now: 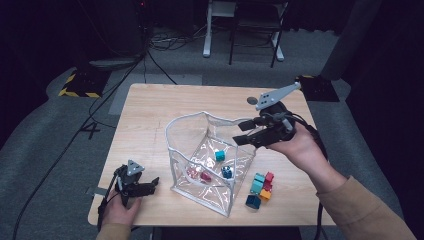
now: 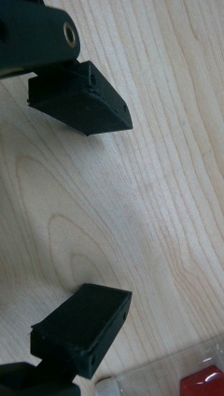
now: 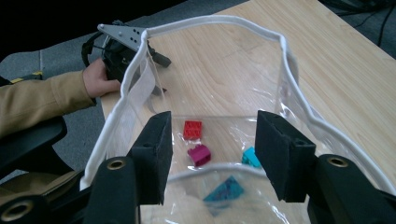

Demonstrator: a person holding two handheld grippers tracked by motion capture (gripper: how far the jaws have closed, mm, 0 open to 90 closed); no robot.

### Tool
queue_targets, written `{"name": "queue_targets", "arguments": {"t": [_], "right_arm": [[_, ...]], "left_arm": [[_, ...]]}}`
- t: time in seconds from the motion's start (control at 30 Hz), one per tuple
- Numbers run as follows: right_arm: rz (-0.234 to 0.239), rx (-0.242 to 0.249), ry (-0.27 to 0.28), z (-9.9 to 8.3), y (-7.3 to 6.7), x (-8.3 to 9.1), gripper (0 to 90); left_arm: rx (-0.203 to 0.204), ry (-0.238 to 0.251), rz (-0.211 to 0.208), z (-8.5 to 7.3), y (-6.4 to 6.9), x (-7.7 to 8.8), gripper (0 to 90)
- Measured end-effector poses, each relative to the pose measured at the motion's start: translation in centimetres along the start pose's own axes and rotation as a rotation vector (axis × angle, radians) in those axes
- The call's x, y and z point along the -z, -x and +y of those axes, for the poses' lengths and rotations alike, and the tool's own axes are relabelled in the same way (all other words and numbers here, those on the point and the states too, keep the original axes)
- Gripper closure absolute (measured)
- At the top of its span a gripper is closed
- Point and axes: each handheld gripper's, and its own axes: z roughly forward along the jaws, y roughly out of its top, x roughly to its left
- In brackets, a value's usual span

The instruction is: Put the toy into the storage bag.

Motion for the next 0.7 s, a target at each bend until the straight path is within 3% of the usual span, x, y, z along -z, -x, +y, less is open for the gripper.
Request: {"name": "queue_targets", "arguments": {"t": [0.37,0.53,0.7], "right_arm": [[-0.051,-0.046,0.068,-3.5,0.9,3.8,47.1],[-0.075,-0.070,0.082,-5.2,1.4,4.3,46.7],[-0.140,-0.086,0.071,-7.3,1.9,4.1,46.7]], "left_arm": [[0.001,0.001,0.000,0.0,0.0,0.0,16.8],[0.000,0.000,0.000,0.0,0.0,0.0,16.8],[0.000,0.000,0.000,0.0,0.0,0.0,16.8]]}}
